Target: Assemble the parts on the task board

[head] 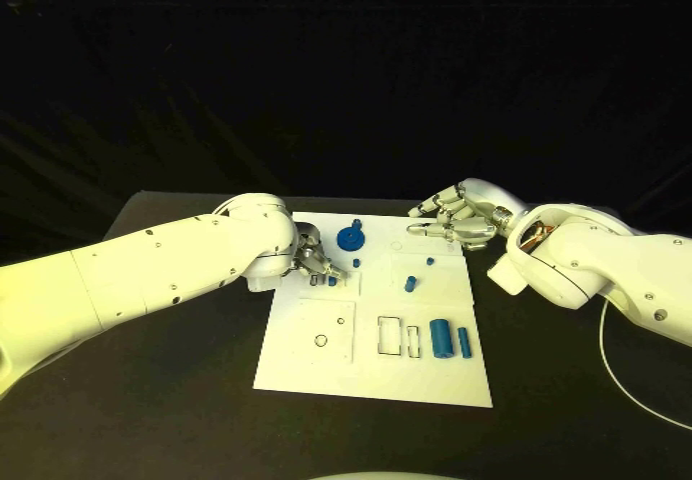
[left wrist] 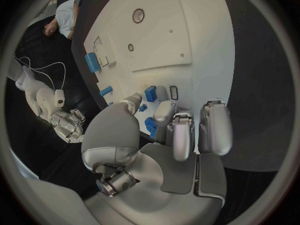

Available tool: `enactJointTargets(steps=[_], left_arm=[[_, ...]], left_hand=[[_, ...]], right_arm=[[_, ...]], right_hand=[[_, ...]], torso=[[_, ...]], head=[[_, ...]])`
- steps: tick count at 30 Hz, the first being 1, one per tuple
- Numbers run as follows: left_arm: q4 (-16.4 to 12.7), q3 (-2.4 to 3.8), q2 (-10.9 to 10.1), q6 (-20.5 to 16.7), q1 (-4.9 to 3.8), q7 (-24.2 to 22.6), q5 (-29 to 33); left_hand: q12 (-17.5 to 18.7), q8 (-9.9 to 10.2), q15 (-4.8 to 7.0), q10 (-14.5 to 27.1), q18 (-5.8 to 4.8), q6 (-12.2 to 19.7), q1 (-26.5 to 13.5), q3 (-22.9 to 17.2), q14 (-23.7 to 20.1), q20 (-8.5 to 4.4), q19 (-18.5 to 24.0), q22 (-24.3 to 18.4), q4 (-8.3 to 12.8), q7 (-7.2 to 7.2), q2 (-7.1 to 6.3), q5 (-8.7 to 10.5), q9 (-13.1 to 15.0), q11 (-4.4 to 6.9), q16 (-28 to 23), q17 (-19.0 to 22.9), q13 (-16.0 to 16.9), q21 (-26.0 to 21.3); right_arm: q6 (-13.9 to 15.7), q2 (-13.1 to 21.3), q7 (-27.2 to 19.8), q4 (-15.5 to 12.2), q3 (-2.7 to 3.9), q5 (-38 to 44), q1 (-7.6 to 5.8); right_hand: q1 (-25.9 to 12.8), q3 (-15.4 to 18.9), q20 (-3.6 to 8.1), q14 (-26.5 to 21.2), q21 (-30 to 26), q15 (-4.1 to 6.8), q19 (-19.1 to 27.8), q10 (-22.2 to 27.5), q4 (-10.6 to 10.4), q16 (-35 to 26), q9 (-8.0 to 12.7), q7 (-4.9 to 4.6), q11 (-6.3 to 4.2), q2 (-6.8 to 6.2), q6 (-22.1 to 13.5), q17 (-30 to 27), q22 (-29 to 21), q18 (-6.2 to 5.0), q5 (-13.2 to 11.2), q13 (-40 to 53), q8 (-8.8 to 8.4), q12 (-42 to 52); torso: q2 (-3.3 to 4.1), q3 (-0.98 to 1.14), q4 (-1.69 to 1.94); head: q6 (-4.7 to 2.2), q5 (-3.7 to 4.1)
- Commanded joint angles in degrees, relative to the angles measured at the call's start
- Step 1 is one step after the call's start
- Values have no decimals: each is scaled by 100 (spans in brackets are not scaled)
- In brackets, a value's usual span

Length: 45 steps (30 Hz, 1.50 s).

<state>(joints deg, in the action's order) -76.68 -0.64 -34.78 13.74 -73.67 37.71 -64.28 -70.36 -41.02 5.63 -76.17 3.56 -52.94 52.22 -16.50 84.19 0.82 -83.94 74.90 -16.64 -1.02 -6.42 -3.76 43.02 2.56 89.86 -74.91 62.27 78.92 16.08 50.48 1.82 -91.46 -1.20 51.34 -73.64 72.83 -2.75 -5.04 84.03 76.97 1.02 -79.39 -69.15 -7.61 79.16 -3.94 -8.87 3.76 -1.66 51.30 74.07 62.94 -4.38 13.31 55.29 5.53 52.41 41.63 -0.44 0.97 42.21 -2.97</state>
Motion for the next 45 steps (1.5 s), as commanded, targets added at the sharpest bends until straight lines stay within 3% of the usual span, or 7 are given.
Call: enactJointTargets(steps=[1, 8, 15, 17, 20, 23, 45], left_arm=[[-82, 42, -49, -101, -6, -6, -36], [-279, 253, -189, -267, -61, -30, 34], [59, 337, -97, -277, -387, -107, 390], [276, 343, -7, -155, -471, -111, 429], [629, 343, 151, -4, -543, -119, 456], [992, 327, 316, 70, -581, -166, 412], [1931, 134, 807, 433, -588, -392, -523]], left_hand=[[17, 7, 39, -9, -42, -23, -53, 64, 581, -49, -80, 412, 2, 12, 9, 21, 9, 29, 14, -1509, -18, -8], [186, 44, 25, 135, -18, 69, 14, 261, 581, -41, -33, 326, 4, -17, 62, 17, 5, 7, 14, -1509, -236, -113], [442, 226, -65, 420, 39, 318, 193, 613, 581, 32, 85, 120, -4, -139, 148, 14, -91, -103, 14, -1509, -553, -368], [739, 335, -119, 723, 97, 456, 321, 738, 581, 77, 216, -104, 3, -209, 168, 12, -156, -168, 14, -1509, -914, -633], [1238, 590, -240, 1300, 161, 760, 548, 896, 525, 170, 382, -373, 2, -371, 204, 9, -332, -312, -91, -1351, -1529, -968], [1292, 661, -296, 1469, 183, 781, 763, 1024, 502, 239, 416, -432, 6, -429, 273, 6, -443, -369, -130, -1293, -1652, -1064], [740, 551, -226, 976, 130, 485, 998, 1399, 579, 206, 226, -179, -9, -330, 461, 2, -597, -280, 9, -1502, -1157, -821]], right_arm=[[4, -5, -30, 10, 0, -6, 2], [-2, -12, -32, 36, 0, -14, 2], [-9, -27, -33, 64, 0, -18, 2], [-14, -30, -30, 73, 0, -19, 2], [-16, -39, -27, 92, 0, -19, 2], [-18, -52, -26, 106, 0, -20, 2], [-43, -120, -35, 159, 0, -24, 2]], right_hand=[[-46, 3, 0, 268, -18, -21, 40, 31, -22, -19, 1, -17, 6, 11, -13, -5, -5, -85, 36, -5, 26, -20], [-46, 3, 0, 268, -18, -21, 40, 31, -22, -19, 1, -17, 6, 11, -13, -5, -5, -85, 36, -5, 26, -20], [-48, 12, -1, 266, -22, -21, 42, 29, -30, -24, 0, -16, 6, 12, -11, -9, -10, -86, 43, 2, 28, -11], [-48, 15, -1, 271, -17, -21, 38, 17, -32, -8, 0, -16, 6, 14, -9, 14, 1, -84, 46, 22, 30, 13], [-47, 15, -1, 271, -15, -21, 37, 14, -33, -6, 0, -16, 6, 14, -9, 17, 4, -83, 47, 27, 30, 18], [-45, 16, -1, 273, -14, -21, 35, 10, -33, -3, -1, -15, 6, 16, -7, 22, 7, -82, 50, 34, 31, 27], [84, 37, 5, 273, -24, -12, 35, 20, -18, -17, -4, -6, -5, 58, 14, 11, -4, -85, 154, 30, 56, 55]], torso=[[0, 0, 0], [2, 0, 0], [-3, 7, 6], [2, 7, 5], [4, -4, 5], [10, 1, -6], [4, -2, 2]], head=[[3, 3], [-13, 18], [-37, -14], [-49, -15], [-67, -9], [-71, -22], [-65, -47]])
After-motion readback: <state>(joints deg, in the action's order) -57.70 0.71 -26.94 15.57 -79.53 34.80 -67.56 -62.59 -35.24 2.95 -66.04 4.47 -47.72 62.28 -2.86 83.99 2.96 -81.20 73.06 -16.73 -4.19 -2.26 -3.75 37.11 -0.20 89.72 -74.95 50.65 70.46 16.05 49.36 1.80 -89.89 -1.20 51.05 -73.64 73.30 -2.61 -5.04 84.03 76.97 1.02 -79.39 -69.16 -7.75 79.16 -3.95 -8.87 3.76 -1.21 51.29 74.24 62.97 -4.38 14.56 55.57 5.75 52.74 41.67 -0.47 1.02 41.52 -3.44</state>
